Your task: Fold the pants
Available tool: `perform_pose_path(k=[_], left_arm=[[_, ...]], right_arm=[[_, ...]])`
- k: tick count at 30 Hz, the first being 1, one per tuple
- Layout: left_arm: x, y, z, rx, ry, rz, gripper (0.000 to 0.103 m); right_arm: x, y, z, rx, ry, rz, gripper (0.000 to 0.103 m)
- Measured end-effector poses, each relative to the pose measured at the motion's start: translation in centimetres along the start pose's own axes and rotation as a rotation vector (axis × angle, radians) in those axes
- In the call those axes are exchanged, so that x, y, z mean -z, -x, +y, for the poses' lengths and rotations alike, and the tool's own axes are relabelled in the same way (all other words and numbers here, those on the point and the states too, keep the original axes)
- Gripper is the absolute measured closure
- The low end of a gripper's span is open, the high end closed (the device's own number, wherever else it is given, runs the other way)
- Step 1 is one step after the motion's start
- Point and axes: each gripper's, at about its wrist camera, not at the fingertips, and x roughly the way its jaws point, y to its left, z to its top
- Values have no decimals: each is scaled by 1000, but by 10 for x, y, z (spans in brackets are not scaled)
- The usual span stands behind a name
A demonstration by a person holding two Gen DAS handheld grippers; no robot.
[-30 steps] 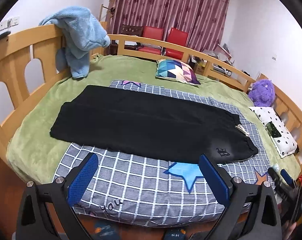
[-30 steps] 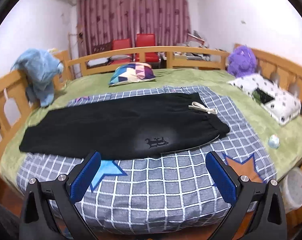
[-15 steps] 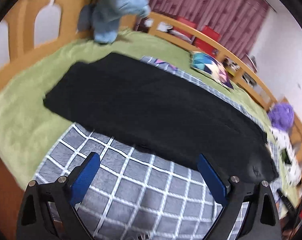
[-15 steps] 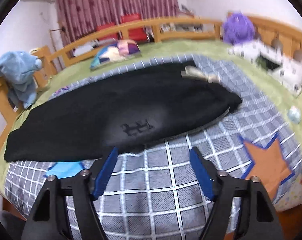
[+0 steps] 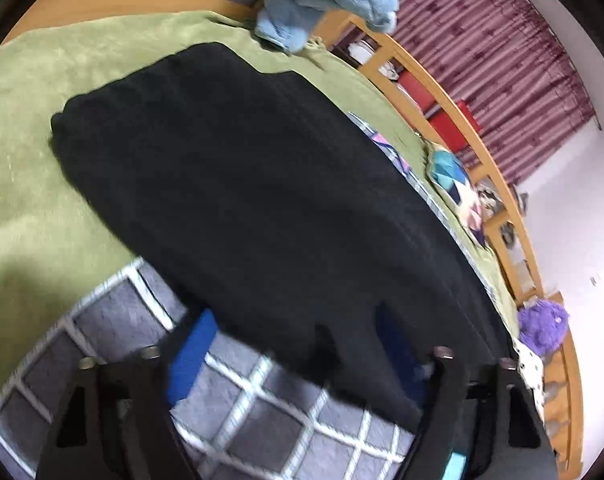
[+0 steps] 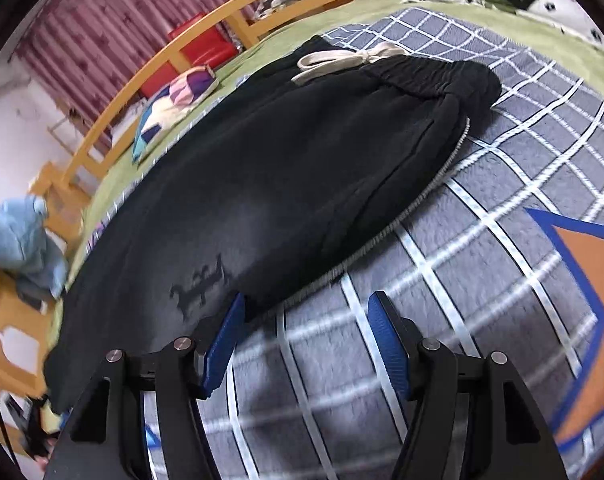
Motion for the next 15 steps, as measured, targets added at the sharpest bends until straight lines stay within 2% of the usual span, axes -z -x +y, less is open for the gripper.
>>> perform_pose_path(k=[1, 2, 3, 4, 7, 10, 15], left_arm=[[-3, -4, 0, -9, 1, 3, 54], [-8, -9, 0, -22, 0, 9, 62], [-12, -11, -3, -30, 2, 15, 84], [-18, -12, -4, -32, 6, 22, 90], [-31, -2, -11, 23, 4, 29, 93], [-45, 14, -36, 35, -79, -3, 93], [-82, 17, -77, 47, -150, -67, 93]], right_arm=[[-4, -2, -1, -13, -17, -10, 43], [-8, -4, 2, -31, -30, -15, 53], [-13, -7, 4, -52, -38, -16, 57], [-18, -12, 8, -55, -42, -6, 62], [-31, -17, 17, -68, -33, -11, 80], [-42, -3, 36, -57, 24, -36, 82], [-78, 25, 74, -104, 105, -96, 83]])
